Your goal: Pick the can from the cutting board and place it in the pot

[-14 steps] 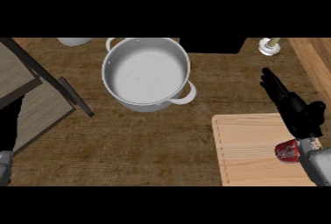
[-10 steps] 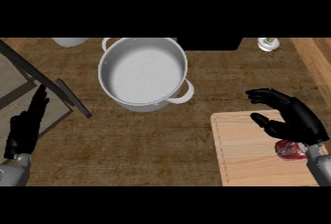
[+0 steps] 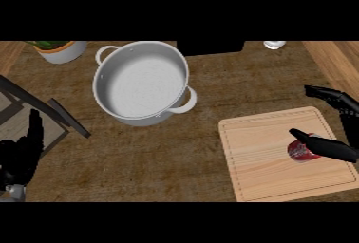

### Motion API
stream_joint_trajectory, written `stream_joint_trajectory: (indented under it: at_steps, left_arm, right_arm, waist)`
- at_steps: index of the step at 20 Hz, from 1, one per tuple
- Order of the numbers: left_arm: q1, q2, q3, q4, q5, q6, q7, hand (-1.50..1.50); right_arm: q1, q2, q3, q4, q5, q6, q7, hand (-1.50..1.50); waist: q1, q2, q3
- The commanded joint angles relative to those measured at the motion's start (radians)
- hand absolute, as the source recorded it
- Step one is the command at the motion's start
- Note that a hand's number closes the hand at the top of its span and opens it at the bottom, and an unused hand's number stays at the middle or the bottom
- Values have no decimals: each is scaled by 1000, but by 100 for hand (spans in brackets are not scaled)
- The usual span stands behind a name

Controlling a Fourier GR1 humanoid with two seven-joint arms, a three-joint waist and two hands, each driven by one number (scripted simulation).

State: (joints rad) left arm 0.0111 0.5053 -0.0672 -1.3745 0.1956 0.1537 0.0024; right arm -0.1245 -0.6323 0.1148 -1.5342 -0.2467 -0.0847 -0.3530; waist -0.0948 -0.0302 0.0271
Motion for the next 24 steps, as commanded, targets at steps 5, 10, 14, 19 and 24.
stream_joint_trajectory:
  at_steps: [5,10,14,19,24]
  left_arm:
    - [13,-134,-140,-9,60,-133,27,0]
    - [21,-124,-144,-45,49,-146,45,0]
    - [-77,-166,-175,-69,36,-119,134,0]
    - [-103,-190,-176,5,34,-162,92,0]
    - [-96,-167,-164,-21,23,-179,108,0]
  right_arm:
    - [180,-81,-95,-118,-77,117,-140,-150]
    - [240,-254,-140,-141,-97,184,74,-150]
    - [258,-271,-151,-160,-186,236,187,-150]
    - [213,-313,-97,-139,-207,288,367,-150]
    - [212,-356,-3,-46,-71,417,353,-150]
  waist:
    - [-7,23,-29]
    - [23,25,-32]
    - [46,29,-29]
    - [87,35,-29]
    - [103,33,-27]
